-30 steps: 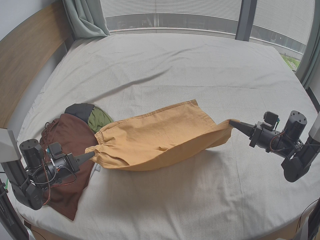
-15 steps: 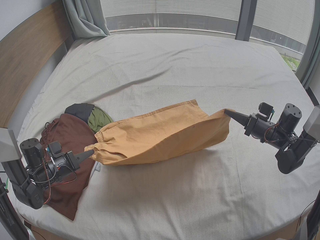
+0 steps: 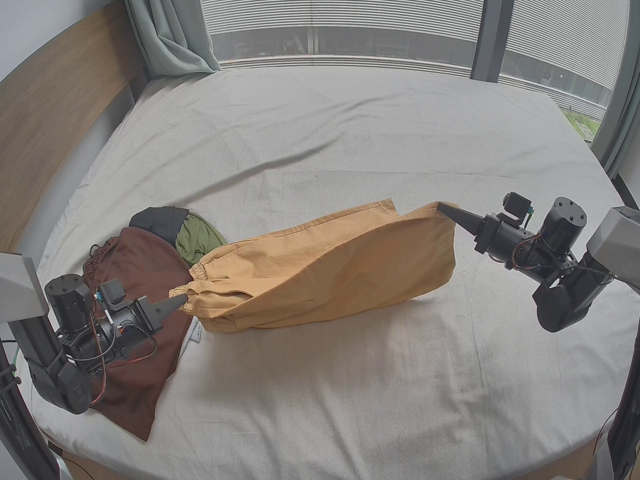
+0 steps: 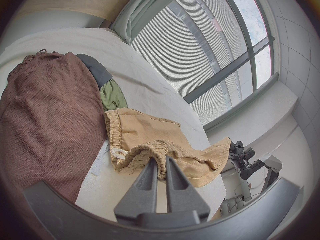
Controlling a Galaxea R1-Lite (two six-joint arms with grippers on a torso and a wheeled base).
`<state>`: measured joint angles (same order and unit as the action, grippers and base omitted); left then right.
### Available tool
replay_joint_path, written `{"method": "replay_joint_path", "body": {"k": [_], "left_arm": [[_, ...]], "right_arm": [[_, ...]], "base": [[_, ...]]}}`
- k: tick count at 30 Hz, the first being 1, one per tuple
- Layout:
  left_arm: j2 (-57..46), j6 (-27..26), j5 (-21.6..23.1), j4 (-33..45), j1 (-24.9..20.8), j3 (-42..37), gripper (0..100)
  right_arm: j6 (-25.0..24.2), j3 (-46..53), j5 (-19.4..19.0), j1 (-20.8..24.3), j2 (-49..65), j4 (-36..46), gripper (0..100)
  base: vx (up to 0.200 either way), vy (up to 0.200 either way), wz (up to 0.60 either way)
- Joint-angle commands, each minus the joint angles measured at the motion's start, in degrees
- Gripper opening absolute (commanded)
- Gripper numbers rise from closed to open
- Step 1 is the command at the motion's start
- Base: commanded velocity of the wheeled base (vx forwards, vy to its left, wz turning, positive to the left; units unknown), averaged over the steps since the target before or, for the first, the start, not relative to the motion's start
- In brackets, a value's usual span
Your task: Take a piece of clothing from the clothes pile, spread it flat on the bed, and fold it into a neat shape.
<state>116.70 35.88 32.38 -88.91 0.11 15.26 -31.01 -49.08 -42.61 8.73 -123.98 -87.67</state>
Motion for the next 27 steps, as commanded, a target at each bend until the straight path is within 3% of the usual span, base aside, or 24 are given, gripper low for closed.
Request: {"method": "replay_joint_path", "body": {"k": [1,15,27], "left_arm": [[1.69,1.04,-1.09,-0.04,-0.11,1.44,0],[3.53,5.17,-4.08,-0.13,-0.55,6.27,0],[6.96,5.34,-7.07,-0.13,-1.08,10.14,0]], "right_arm": [[-0.19,-3.04,-0.02,-0.03,-3.99,0.05,0],[-5.37,-13.24,-0.02,0.15,-8.47,0.05,0],[-5.73,-20.27,0.07,0.68,-13.75,1.01,0]], "base": [[0.000,0.000,0.00],[0.000,0.000,0.00],[0.000,0.000,0.00]]}}
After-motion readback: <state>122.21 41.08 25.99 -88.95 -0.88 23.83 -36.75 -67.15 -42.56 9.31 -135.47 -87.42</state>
